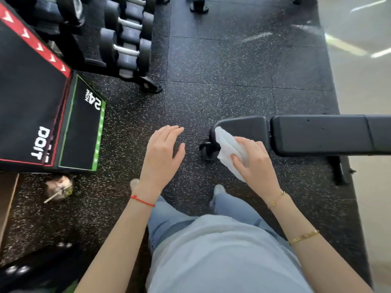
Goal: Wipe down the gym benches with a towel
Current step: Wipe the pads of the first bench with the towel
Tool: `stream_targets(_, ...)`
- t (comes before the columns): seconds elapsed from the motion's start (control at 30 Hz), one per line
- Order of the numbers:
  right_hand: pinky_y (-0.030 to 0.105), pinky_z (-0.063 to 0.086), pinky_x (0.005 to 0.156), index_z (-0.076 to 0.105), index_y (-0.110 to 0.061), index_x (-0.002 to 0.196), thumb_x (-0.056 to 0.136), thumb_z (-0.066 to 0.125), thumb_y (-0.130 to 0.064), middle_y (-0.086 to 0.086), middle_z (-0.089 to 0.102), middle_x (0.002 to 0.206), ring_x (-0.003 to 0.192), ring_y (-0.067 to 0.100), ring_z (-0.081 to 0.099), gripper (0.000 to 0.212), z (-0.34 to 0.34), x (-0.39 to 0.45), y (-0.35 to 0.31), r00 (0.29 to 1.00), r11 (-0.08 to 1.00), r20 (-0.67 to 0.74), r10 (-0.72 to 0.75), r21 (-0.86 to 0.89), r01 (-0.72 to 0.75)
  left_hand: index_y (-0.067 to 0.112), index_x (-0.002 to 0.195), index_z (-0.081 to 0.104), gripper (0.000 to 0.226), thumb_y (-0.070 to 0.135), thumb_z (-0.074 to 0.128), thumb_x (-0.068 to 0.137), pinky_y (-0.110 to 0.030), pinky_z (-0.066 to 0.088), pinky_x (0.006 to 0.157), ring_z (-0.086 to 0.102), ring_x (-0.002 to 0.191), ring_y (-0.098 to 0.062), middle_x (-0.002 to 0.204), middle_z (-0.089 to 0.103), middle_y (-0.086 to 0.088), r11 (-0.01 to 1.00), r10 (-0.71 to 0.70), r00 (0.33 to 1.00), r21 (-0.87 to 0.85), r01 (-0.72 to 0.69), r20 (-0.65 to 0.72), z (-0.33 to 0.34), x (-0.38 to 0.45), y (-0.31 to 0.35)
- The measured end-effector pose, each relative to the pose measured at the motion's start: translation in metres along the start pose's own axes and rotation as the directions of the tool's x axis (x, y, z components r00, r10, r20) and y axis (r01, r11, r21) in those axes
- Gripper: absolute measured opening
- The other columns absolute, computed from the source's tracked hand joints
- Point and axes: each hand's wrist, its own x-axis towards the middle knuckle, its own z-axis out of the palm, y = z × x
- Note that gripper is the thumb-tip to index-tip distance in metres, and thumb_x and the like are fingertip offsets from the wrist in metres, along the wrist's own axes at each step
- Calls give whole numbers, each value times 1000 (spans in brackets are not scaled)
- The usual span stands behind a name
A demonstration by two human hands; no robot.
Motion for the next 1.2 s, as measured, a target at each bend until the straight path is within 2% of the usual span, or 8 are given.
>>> stream_targets(0.2, 38, 45, 97, 55, -8, 133, 95, 62, -19, 5, 64, 118, 107, 24, 53, 40, -30, 2, 105, 1000, 999, 25, 1, -41, 0, 6, 134, 56, 39, 17, 56, 97, -44, 34, 116, 47, 133, -26, 136, 58, -9, 999, -39, 998, 12, 39, 43, 74, 15, 66)
stream_targets(0.4, 37, 45, 96, 55, -6, 133, 96, 61, -19, 8, 64, 118, 107, 28, 54, 40, -17, 30, 182, 997, 995, -44, 63, -81, -67, 6, 133, 56, 39, 15, 57, 96, -45, 37, 114, 49, 131, -26, 133, 59, -9, 1000, 3, 999, 31, -4, 34, 135, 46, 73)
stream_targets(0.63, 44, 47, 88, 58, -2, 129, 92, 63, -13, 13, 65, 110, 96, 35, 55, 39, 63, 88, 267, 988, 984, -157, -12, -176, -16, 5, 132, 57, 39, 14, 57, 94, -44, 36, 114, 50, 130, -26, 133, 60, -9, 994, 63, 995, 81, -69, 72, 252, 99, 25)
stream_targets(0.9, 49, 47, 85, 56, -1, 131, 95, 60, -18, 14, 65, 112, 93, 35, 56, 40, 212, 129, 363, 984, 959, -47, -173, -236, 157, 3, 131, 58, 39, 13, 58, 94, -45, 38, 112, 52, 127, -29, 131, 60, -12, 989, 105, 995, 103, -104, 3, 402, 144, -56)
stream_targets(1.0, 45, 45, 93, 54, -2, 134, 98, 58, -22, 11, 64, 122, 102, 33, 59, 42, 256, 123, 391, 977, 958, -10, -214, -196, 208, 4, 133, 56, 39, 14, 56, 95, -46, 37, 113, 51, 129, -28, 133, 59, -11, 982, 148, 989, 118, -144, -25, 445, 153, -83)
stream_targets(1.07, 40, 44, 98, 51, -7, 137, 101, 53, -28, 7, 62, 128, 111, 29, 57, 43, 275, 118, 402, 972, 957, -68, -227, -202, 209, 4, 133, 56, 38, 13, 54, 96, -46, 37, 113, 51, 129, -28, 133, 59, -11, 977, 176, 984, 129, -170, -40, 469, 157, -98)
stream_targets(1.13, 39, 43, 102, 47, -10, 141, 103, 46, -35, 5, 58, 135, 118, 27, 52, 45, 285, 115, 408, 963, 943, -122, -239, -266, 201, 3, 133, 57, 37, 13, 52, 97, -47, 37, 113, 51, 130, -29, 135, 59, -11, 975, 189, 980, 135, -179, -63, 489, 159, -111)
stream_targets(1.2, 44, 41, 107, 47, -6, 141, 103, 42, -36, 11, 54, 140, 126, 30, 47, 49, 286, 115, 412, 950, 904, -128, -285, -365, 222, 3, 134, 56, 38, 15, 51, 99, -47, 35, 115, 47, 134, -30, 139, 56, -12, 975, 189, 978, 136, -176, -88, 503, 161, -118)
